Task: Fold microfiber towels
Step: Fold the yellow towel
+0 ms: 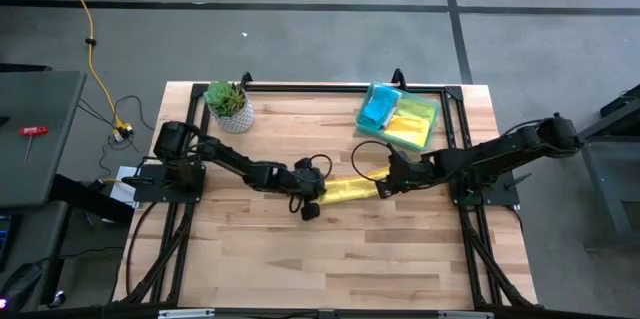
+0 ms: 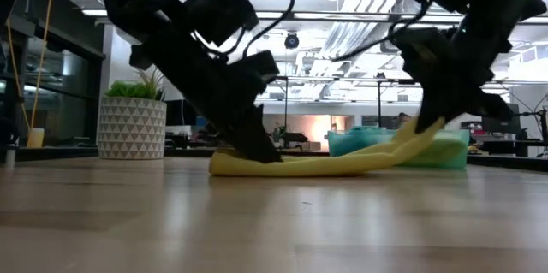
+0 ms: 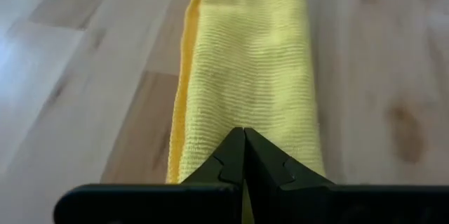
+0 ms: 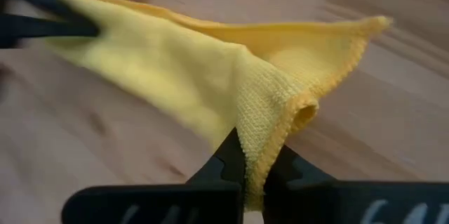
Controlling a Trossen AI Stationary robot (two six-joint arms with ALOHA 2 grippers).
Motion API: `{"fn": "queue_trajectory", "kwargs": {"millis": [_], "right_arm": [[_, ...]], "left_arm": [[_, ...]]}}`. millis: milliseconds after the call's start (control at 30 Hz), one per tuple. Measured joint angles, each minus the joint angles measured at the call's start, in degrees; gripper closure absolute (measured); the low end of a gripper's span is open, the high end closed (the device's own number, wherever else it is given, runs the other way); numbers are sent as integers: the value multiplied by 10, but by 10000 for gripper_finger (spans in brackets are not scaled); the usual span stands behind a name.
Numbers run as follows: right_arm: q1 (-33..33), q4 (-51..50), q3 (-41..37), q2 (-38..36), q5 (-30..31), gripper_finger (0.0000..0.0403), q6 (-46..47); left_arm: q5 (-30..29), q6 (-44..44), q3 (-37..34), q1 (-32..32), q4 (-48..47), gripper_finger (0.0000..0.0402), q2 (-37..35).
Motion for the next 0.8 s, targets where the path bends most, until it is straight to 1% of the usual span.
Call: {"fn": "queue_trajectory", "kwargs": {"millis": [133, 300, 367, 633, 733, 800], "right_arm": [[0, 56, 0, -4, -15, 402, -12], [0, 128, 1, 8, -11, 403, -4], [0, 142, 1, 8, -11, 403, -4], [0, 265, 1, 50, -15, 403, -28], [0, 319, 1, 76, -15, 403, -35], [0, 342, 1, 91, -18, 403, -36]], "left_arm": [[-2, 0, 1, 6, 1, 401, 10], [-2, 0, 1, 9, -11, 401, 5], [-3, 0, 1, 10, -10, 401, 1], [-4, 15, 1, 12, -11, 401, 5], [-3, 18, 5, 14, -19, 401, -12], [2, 28, 9, 16, -46, 401, -39]]}}
